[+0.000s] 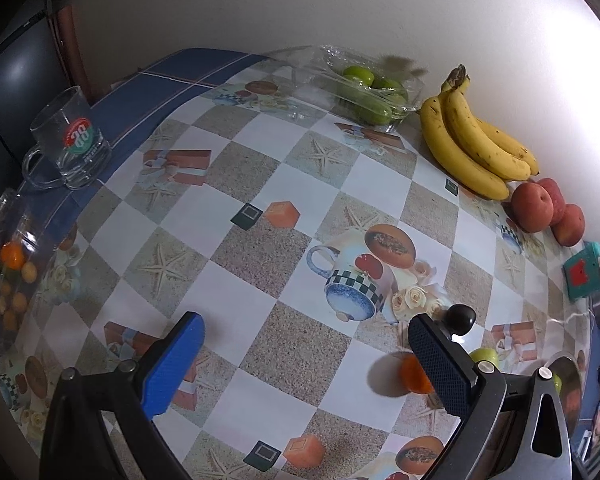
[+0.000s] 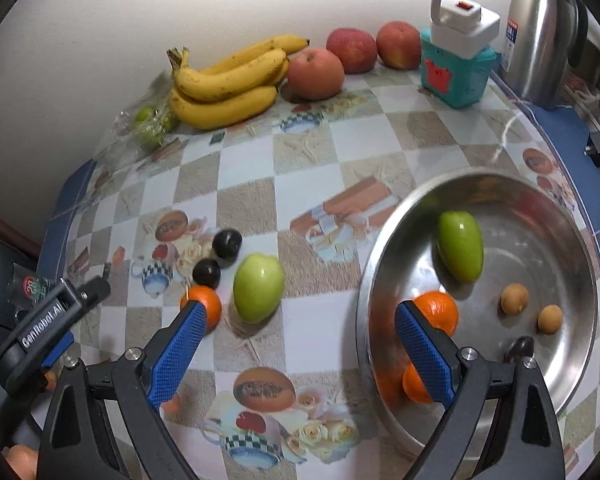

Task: Organize fruits
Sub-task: 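Position the left tool around the stemmed orange while the right tool surrounds the green apple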

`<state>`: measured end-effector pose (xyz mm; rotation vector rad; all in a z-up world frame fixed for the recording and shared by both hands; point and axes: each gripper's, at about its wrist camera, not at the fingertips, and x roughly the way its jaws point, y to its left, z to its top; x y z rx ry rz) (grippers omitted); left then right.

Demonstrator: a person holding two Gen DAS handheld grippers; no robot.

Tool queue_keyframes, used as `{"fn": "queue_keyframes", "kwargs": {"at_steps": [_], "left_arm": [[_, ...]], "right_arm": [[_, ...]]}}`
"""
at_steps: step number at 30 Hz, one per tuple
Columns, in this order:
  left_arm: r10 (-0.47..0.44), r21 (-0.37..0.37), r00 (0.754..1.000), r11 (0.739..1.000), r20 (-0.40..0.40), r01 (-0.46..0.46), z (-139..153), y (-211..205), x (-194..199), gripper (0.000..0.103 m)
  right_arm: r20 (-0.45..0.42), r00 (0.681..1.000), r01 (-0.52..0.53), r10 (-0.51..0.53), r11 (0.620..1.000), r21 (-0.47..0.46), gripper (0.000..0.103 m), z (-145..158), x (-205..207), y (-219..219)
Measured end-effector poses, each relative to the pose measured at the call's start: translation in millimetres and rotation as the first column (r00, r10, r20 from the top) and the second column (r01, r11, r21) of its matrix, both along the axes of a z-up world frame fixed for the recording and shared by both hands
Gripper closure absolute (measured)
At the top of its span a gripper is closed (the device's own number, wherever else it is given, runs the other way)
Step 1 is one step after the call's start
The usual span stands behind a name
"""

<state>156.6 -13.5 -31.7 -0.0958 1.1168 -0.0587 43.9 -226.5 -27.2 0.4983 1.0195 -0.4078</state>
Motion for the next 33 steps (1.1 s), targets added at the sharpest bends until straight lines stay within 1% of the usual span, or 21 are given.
{"fn": "queue_keyframes", "kwargs": {"at_steps": [2, 7, 11, 13, 15, 17, 19, 20, 27, 30, 33], "left_arm": [[-0.01, -0.013, 1.0, 1.0, -0.008, 0.01, -0.7, -1.4, 1.2, 0.0], [-0.05, -0.058, 0.999, 0.997, -0.02, 0.049, -0.8, -8.4, 0.7, 0.0], [-0.081, -0.1, 0.996, 0.992, -0.047, 0.076, -5.7, -17.0, -2.1, 0.0], [-0.088, -0.109, 0.994, 0.991, -0.064, 0.081, -10.0, -21.3, -3.3, 0.0], [-0.087, -0.111, 0.993, 0.991, -0.083, 0.078, -15.3, -23.5, -2.7, 0.001], [-0.077, -0.121, 0.992, 0.991, -0.104, 0.064, -21.9, -23.8, -1.0, 0.001], [-0.06, -0.129, 0.991, 0.991, -0.116, 0.045, -26.8, -22.1, 0.5, 0.001], [-0.052, -0.132, 0.991, 0.991, -0.122, 0.036, -29.0, -21.0, 1.2, 0.001], [0.008, -0.137, 0.988, 0.99, -0.154, -0.03, -43.3, -12.4, 5.5, 0.001], [0.017, -0.14, 0.987, 0.989, -0.162, -0.04, -45.7, -10.6, 7.1, 0.001], [0.018, -0.142, 0.986, 0.989, -0.165, -0.041, -47.3, -11.2, 8.6, 0.001]], "right_arm": [[0.009, 1.0, 0.005, -0.005, 1.0, -0.006, 0.008, 1.0, 0.1, -1.2], [0.072, 0.997, 0.043, -0.042, 0.999, -0.02, 0.008, 6.7, -0.9, -10.4], [0.099, 0.994, 0.036, -0.034, 0.999, -0.021, 0.008, 8.4, 2.9, -8.3], [0.105, 0.994, 0.032, -0.03, 0.999, -0.017, 0.008, 7.7, 4.3, -7.3], [0.1, 0.995, 0.028, -0.027, 1.0, -0.013, 0.009, 3.2, 9.0, -5.2], [0.095, 0.995, 0.025, -0.024, 1.0, -0.009, 0.012, 0.5, 11.2, -5.0], [0.083, 0.996, 0.018, -0.018, 1.0, 0.001, 0.021, -4.7, 14.1, -4.3], [0.076, 0.997, 0.012, -0.013, 1.0, 0.007, 0.023, -7.6, 15.9, -3.9], [0.028, 0.999, -0.026, 0.026, 0.999, 0.024, 0.029, -27.3, 29.5, 5.2], [0.016, 0.999, -0.034, 0.033, 0.999, 0.03, 0.032, -32.4, 32.7, 6.6], [-0.002, 0.999, -0.04, 0.041, 0.998, 0.039, 0.032, -40.6, 37.2, 8.4]]}}
